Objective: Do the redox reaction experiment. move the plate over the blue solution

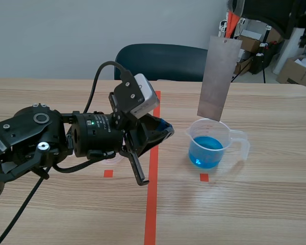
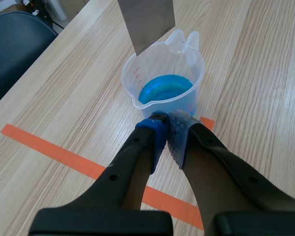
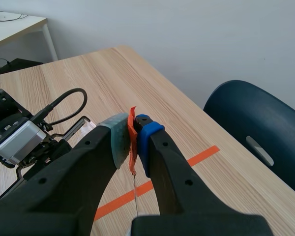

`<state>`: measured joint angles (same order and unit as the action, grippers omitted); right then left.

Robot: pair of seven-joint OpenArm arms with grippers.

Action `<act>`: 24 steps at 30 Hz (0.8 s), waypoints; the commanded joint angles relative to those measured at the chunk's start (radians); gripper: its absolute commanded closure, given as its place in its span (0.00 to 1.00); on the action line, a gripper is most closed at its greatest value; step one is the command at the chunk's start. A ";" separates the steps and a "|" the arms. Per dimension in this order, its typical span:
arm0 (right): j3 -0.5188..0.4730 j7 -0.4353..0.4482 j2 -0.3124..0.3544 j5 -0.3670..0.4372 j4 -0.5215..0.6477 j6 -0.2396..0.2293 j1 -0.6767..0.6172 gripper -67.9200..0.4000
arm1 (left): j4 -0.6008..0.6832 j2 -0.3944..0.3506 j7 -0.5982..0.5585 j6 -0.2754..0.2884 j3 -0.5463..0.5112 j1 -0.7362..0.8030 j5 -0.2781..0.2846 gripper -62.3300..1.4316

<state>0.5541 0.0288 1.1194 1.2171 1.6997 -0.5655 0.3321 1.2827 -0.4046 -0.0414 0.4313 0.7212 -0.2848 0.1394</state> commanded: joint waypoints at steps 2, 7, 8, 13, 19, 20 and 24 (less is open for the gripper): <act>-0.005 0.022 0.008 0.018 0.005 0.000 0.019 0.95 | 0.029 0.002 -0.017 0.002 -0.005 -0.006 0.013 0.94; -0.005 0.023 0.008 0.018 0.005 0.000 0.019 0.95 | 0.029 0.003 -0.018 0.002 -0.005 -0.006 0.013 0.94; -0.005 0.023 0.008 0.019 0.005 0.000 0.019 0.95 | 0.029 0.003 -0.018 0.002 -0.005 -0.006 0.013 0.94; -0.005 0.023 0.008 0.019 0.005 0.000 0.019 0.95 | 0.029 0.002 -0.018 0.002 -0.005 -0.006 0.013 0.94; -0.005 0.023 0.008 0.026 0.005 0.000 0.019 0.95 | 0.029 0.002 -0.021 0.002 -0.005 -0.006 0.013 0.94; -0.005 0.023 0.008 0.026 0.005 0.000 0.019 0.95 | 0.029 0.002 -0.021 0.002 -0.005 -0.006 0.013 0.94; -0.005 0.023 0.008 0.026 0.005 0.000 0.019 0.95 | 0.029 0.005 -0.026 0.002 -0.005 -0.006 0.013 0.94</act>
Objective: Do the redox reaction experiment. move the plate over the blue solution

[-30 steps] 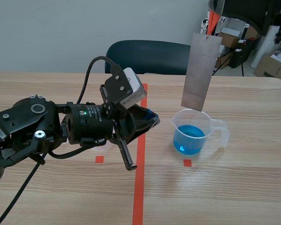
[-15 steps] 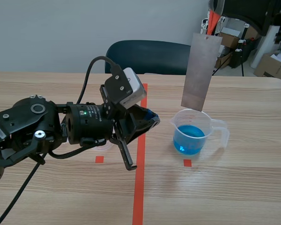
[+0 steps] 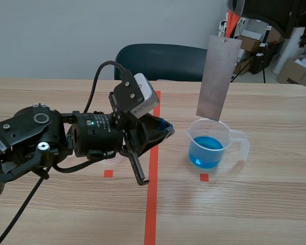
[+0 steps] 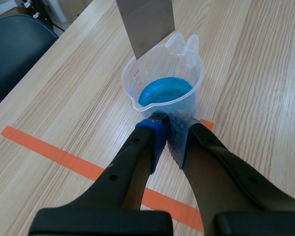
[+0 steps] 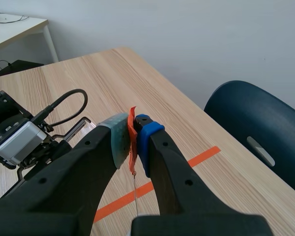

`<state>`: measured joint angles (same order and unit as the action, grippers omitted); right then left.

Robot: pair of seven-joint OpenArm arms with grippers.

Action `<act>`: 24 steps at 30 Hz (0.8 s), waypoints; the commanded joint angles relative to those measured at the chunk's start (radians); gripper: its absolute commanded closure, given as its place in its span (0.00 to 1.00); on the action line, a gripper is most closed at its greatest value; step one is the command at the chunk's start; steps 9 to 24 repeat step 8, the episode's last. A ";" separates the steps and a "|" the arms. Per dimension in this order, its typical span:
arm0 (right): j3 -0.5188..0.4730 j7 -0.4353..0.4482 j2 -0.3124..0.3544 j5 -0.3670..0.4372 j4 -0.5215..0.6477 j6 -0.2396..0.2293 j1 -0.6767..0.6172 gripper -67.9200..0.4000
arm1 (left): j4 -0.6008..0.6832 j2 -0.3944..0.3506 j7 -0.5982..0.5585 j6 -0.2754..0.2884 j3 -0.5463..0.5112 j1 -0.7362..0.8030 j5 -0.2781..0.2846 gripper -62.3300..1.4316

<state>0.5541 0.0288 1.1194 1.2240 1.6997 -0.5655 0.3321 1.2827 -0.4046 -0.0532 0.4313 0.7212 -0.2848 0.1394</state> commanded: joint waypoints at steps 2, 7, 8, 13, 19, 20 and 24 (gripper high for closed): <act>-0.005 0.023 0.008 0.019 0.005 -0.001 0.019 0.95 | 0.029 0.005 -0.018 0.002 -0.005 -0.006 0.013 0.94; -0.005 0.023 0.008 0.019 0.005 -0.005 0.019 0.95 | 0.029 0.005 -0.018 0.002 -0.005 -0.006 0.013 0.94; -0.005 0.023 0.008 0.019 0.005 -0.005 0.019 0.95 | 0.029 0.005 -0.018 0.002 -0.005 -0.006 0.013 0.94; -0.005 0.023 0.008 0.019 0.005 -0.005 0.019 0.95 | 0.029 0.005 -0.018 0.002 -0.005 -0.006 0.013 0.94; -0.005 0.023 0.008 0.019 0.005 -0.005 0.019 0.95 | 0.029 0.005 -0.018 0.002 -0.005 -0.006 0.013 0.94; -0.005 0.023 0.008 0.019 0.005 -0.005 0.019 0.95 | 0.029 0.005 -0.018 0.002 -0.005 -0.006 0.013 0.94; -0.005 0.023 0.008 0.019 0.005 -0.005 0.019 0.95 | 0.029 0.005 -0.018 0.002 -0.005 -0.006 0.013 0.94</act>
